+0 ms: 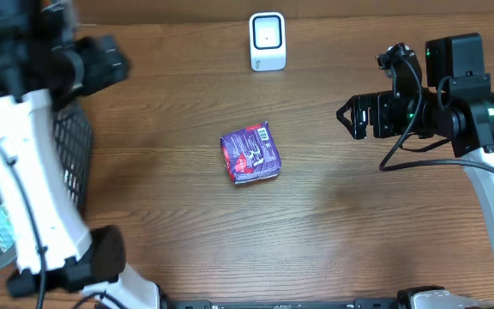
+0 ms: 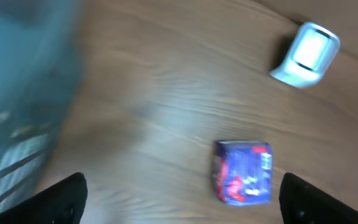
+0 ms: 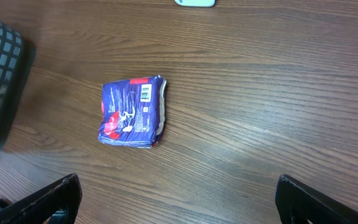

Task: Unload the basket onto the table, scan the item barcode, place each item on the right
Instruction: 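Move the left gripper back into the basket toward the green drink box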

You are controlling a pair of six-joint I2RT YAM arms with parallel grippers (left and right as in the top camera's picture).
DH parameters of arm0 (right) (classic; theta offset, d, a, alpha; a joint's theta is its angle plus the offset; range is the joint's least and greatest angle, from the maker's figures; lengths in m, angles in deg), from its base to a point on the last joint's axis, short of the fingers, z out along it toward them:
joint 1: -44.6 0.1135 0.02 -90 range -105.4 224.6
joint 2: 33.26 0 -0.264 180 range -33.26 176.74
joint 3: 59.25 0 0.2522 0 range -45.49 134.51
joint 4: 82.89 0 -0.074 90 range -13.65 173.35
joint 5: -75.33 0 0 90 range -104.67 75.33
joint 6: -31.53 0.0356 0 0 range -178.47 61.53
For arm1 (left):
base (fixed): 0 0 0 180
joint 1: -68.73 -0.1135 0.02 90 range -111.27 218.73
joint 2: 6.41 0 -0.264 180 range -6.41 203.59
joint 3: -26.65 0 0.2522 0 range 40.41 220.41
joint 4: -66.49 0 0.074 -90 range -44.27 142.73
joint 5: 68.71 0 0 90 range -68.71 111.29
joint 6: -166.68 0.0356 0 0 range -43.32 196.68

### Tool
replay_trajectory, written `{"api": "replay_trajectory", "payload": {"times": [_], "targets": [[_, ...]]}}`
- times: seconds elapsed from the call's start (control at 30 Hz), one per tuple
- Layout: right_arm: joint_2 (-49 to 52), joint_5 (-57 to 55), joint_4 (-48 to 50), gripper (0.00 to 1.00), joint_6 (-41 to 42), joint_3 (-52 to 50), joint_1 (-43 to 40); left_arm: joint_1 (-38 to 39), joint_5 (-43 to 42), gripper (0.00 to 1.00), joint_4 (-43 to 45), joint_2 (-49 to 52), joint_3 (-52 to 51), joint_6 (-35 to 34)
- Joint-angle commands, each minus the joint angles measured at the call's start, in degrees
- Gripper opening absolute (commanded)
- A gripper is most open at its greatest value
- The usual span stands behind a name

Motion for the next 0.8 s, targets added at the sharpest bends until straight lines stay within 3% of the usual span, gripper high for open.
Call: {"api": "replay_trajectory", "payload": {"times": [0.0, 0.17, 0.37, 0.63, 0.73, 0.77], "targets": [[0.31, -0.13, 0.35, 1.00, -0.26, 1.46, 0.33, -9.86, 2.82, 0.92, -0.33, -4.96, -5.81, 0.66], [1.60, -0.11, 0.35, 1.00, -0.24, 1.46, 0.33, -24.09, 3.96, 0.95, 0.70, -5.44, -10.03, 0.35], [3.32, -0.09, 0.07, 1.00, -0.20, 1.46, 0.33, -35.91, 2.64, 0.94, 8.37, -5.40, -19.82, -3.50], [3.50, -0.11, 0.70, 1.00, -0.22, 1.46, 0.33, -37.86, 3.78, 0.89, 22.23, -5.40, -40.74, -4.61], [3.50, -0.11, 0.59, 1.00, -0.22, 1.46, 0.33, -37.79, 3.72, 0.90, 30.27, -5.14, -50.23, -0.74], [3.50, -0.11, 0.61, 1.00, -0.22, 1.46, 0.33, -37.68, 2.34, 0.92, 34.23, -4.83, -54.05, 3.52]]}}
